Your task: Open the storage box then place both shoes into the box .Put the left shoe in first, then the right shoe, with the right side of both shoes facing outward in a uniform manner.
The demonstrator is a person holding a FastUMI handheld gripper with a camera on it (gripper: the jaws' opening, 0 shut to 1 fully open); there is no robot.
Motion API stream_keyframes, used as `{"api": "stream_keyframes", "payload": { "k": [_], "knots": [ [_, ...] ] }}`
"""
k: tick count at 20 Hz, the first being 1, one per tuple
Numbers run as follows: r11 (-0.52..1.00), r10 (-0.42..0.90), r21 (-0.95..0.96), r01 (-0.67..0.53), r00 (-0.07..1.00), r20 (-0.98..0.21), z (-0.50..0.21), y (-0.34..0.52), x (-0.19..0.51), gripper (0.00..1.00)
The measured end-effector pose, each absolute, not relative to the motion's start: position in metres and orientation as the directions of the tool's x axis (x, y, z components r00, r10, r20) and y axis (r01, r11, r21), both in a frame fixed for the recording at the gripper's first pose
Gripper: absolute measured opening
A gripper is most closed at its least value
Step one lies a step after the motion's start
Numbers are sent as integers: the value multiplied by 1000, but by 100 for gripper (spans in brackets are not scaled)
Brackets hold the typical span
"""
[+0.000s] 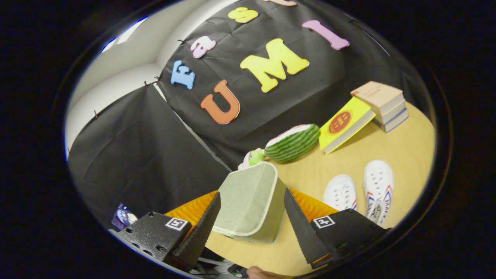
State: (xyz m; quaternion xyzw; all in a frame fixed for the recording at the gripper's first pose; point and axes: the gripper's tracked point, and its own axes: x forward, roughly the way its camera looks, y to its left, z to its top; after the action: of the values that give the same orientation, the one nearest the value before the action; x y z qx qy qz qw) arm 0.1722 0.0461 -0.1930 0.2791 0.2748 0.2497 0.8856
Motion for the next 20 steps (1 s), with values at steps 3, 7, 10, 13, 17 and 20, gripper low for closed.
{"api": "stream_keyframes", "payload": {
  "k": [3,7,10,13,17,20],
  "knots": [
    [652,668,704,-280,652,-359,-216,60,199,100],
    [545,770,809,-221,514,-378,-251,82,220,100],
    [454,835,877,-158,419,-357,-274,92,235,100],
    [347,900,935,-71,306,-310,-287,104,241,99],
    [239,957,969,-68,183,-223,-280,126,242,98],
    [178,978,984,-27,118,-173,-279,132,241,93]
  ]
}}
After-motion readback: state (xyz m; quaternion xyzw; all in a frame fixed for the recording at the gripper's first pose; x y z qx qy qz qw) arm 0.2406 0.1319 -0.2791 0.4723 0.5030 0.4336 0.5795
